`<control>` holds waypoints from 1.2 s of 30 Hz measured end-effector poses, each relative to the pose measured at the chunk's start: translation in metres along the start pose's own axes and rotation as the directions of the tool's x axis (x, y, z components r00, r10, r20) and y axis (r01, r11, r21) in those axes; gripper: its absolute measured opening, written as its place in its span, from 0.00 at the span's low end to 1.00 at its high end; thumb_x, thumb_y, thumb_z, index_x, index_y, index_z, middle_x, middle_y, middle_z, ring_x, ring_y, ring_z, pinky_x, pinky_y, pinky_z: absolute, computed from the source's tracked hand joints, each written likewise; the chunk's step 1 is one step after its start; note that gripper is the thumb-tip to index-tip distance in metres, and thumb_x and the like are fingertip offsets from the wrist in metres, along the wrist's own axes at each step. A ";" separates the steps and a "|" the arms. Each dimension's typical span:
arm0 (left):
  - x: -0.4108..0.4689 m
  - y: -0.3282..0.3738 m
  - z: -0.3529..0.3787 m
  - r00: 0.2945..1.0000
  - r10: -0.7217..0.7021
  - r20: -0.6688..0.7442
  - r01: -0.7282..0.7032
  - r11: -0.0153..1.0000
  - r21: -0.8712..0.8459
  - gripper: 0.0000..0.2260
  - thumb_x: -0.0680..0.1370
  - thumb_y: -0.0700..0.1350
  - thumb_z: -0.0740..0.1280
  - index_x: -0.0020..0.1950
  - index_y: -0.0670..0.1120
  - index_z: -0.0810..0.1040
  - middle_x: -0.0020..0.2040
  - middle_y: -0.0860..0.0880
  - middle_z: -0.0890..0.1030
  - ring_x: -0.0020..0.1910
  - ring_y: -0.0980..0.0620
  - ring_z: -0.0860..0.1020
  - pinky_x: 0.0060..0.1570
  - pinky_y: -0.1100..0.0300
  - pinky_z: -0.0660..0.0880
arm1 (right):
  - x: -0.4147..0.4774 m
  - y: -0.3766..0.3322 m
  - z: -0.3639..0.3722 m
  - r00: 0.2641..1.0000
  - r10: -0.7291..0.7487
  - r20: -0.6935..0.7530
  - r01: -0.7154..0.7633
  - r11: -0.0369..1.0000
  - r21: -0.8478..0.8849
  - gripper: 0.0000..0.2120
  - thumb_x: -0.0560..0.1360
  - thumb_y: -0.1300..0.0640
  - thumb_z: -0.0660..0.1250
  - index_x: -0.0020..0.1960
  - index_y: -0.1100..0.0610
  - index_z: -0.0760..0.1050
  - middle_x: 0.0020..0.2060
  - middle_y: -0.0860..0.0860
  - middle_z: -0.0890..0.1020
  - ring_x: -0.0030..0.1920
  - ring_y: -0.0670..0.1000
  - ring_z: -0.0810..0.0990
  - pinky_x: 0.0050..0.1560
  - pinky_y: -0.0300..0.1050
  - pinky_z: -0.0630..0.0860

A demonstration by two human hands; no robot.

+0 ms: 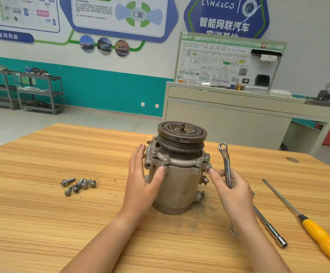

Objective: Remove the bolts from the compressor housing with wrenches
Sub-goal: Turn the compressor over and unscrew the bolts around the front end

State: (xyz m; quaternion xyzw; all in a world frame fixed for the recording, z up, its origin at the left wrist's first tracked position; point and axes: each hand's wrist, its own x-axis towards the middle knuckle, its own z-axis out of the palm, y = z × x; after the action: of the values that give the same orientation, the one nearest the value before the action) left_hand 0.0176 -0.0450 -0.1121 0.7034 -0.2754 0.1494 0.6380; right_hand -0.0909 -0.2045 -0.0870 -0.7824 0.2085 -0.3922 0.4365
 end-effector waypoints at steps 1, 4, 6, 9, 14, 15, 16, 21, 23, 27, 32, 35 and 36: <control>0.000 -0.002 0.001 0.999 -0.027 0.018 0.027 1.000 -0.007 0.33 0.72 0.58 0.62 0.75 0.55 0.55 0.71 0.62 0.58 0.71 0.64 0.57 0.68 0.62 0.57 | 0.000 0.000 0.000 0.999 0.032 0.005 -0.032 0.999 0.037 0.10 0.70 0.43 0.66 0.39 0.50 0.74 0.26 0.42 0.71 0.25 0.40 0.69 0.27 0.36 0.64; 0.000 -0.003 0.001 0.994 -0.091 0.056 0.094 0.994 -0.052 0.34 0.71 0.60 0.60 0.75 0.56 0.55 0.70 0.63 0.60 0.71 0.61 0.59 0.70 0.57 0.60 | 0.000 -0.003 -0.003 0.989 0.137 0.061 -0.146 0.969 0.197 0.09 0.77 0.49 0.60 0.44 0.52 0.75 0.21 0.42 0.65 0.23 0.43 0.63 0.27 0.39 0.59; 0.002 -0.003 0.000 0.992 -0.105 0.064 0.110 0.991 -0.074 0.31 0.74 0.62 0.59 0.75 0.55 0.56 0.70 0.63 0.60 0.72 0.60 0.60 0.70 0.56 0.61 | -0.002 -0.005 -0.009 0.991 0.111 0.071 -0.121 0.981 0.150 0.11 0.79 0.53 0.55 0.46 0.50 0.75 0.19 0.44 0.63 0.21 0.42 0.61 0.26 0.41 0.59; 0.002 -0.006 0.002 0.990 -0.125 0.062 0.131 0.986 -0.104 0.31 0.74 0.64 0.55 0.75 0.55 0.56 0.69 0.62 0.61 0.70 0.62 0.60 0.68 0.62 0.59 | -0.005 -0.006 -0.020 0.990 -0.092 0.102 0.112 0.973 -0.203 0.12 0.79 0.53 0.53 0.52 0.49 0.75 0.19 0.45 0.67 0.21 0.44 0.64 0.26 0.42 0.59; 0.002 -0.009 0.004 0.989 -0.112 0.101 0.124 0.985 -0.119 0.31 0.70 0.66 0.51 0.73 0.60 0.54 0.63 0.73 0.60 0.57 0.84 0.59 0.50 0.86 0.57 | 0.000 -0.026 -0.044 0.940 -0.256 0.224 0.337 0.610 -0.717 0.18 0.79 0.47 0.51 0.68 0.45 0.66 0.26 0.45 0.71 0.32 0.52 0.76 0.28 0.44 0.63; 0.002 -0.010 0.004 0.989 -0.113 0.100 0.125 0.985 -0.118 0.32 0.70 0.65 0.51 0.73 0.60 0.53 0.64 0.72 0.60 0.58 0.82 0.60 0.49 0.86 0.57 | 0.001 -0.032 -0.047 0.931 -0.272 0.244 0.357 0.535 -0.766 0.19 0.79 0.47 0.50 0.69 0.44 0.63 0.26 0.44 0.70 0.33 0.52 0.77 0.29 0.43 0.63; 0.002 -0.011 0.004 0.988 -0.117 0.099 0.128 0.985 -0.115 0.33 0.71 0.65 0.51 0.75 0.58 0.53 0.65 0.70 0.60 0.60 0.79 0.60 0.49 0.86 0.57 | 0.003 -0.037 -0.048 0.921 -0.277 0.272 0.376 0.463 -0.802 0.19 0.80 0.46 0.49 0.70 0.42 0.61 0.28 0.44 0.71 0.35 0.51 0.78 0.30 0.43 0.63; 0.001 -0.012 0.004 0.990 -0.079 0.116 0.093 0.988 -0.126 0.33 0.73 0.62 0.55 0.75 0.57 0.50 0.62 0.74 0.57 0.55 0.87 0.56 0.48 0.87 0.56 | 0.010 -0.055 -0.049 0.892 -0.241 0.382 0.428 0.183 -0.885 0.20 0.81 0.52 0.50 0.71 0.45 0.54 0.31 0.46 0.70 0.35 0.53 0.76 0.27 0.42 0.59; 0.000 -0.012 0.005 0.988 -0.090 0.124 0.108 0.983 -0.150 0.30 0.75 0.63 0.58 0.73 0.60 0.49 0.60 0.74 0.60 0.53 0.87 0.59 0.46 0.87 0.58 | 0.011 -0.060 -0.050 0.893 -0.211 0.398 0.425 0.100 -0.900 0.23 0.80 0.56 0.52 0.73 0.46 0.52 0.29 0.46 0.65 0.30 0.52 0.68 0.24 0.42 0.54; -0.003 -0.012 0.009 0.979 -0.131 0.157 0.162 0.965 -0.204 0.30 0.72 0.60 0.60 0.68 0.67 0.47 0.59 0.77 0.60 0.56 0.82 0.63 0.47 0.84 0.62 | 0.009 -0.073 -0.047 0.881 -0.115 0.459 0.460 -0.023 -0.888 0.31 0.75 0.65 0.55 0.75 0.54 0.48 0.27 0.47 0.61 0.27 0.50 0.61 0.24 0.42 0.52; -0.006 -0.015 0.012 0.978 -0.132 0.164 0.164 0.965 -0.203 0.41 0.72 0.59 0.69 0.74 0.63 0.44 0.59 0.75 0.62 0.55 0.80 0.67 0.52 0.78 0.65 | 0.010 -0.087 -0.043 0.838 -0.057 0.543 0.529 -0.154 -0.834 0.30 0.75 0.65 0.56 0.74 0.58 0.50 0.27 0.48 0.62 0.25 0.49 0.60 0.23 0.42 0.53; -0.007 -0.018 0.011 0.973 -0.141 0.183 0.172 0.971 -0.164 0.45 0.70 0.53 0.72 0.74 0.62 0.42 0.57 0.79 0.62 0.52 0.84 0.65 0.45 0.84 0.64 | 0.023 -0.086 -0.053 0.829 -0.056 0.556 0.551 -0.089 -0.830 0.28 0.76 0.61 0.53 0.74 0.51 0.51 0.29 0.47 0.65 0.27 0.47 0.61 0.23 0.41 0.55; -0.007 -0.018 0.011 0.972 -0.138 0.192 0.169 0.974 -0.154 0.47 0.68 0.54 0.73 0.75 0.61 0.42 0.57 0.81 0.62 0.53 0.84 0.64 0.45 0.84 0.63 | 0.027 -0.085 -0.058 0.826 -0.028 0.563 0.562 -0.044 -0.826 0.29 0.77 0.61 0.52 0.75 0.48 0.48 0.29 0.47 0.66 0.28 0.47 0.62 0.24 0.41 0.56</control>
State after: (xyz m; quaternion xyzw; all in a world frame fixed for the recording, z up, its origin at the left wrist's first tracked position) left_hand 0.0208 -0.0535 -0.1326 0.6765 -0.2880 0.0114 0.6777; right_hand -0.1223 -0.2075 0.0143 -0.9417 0.1495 -0.0619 -0.2951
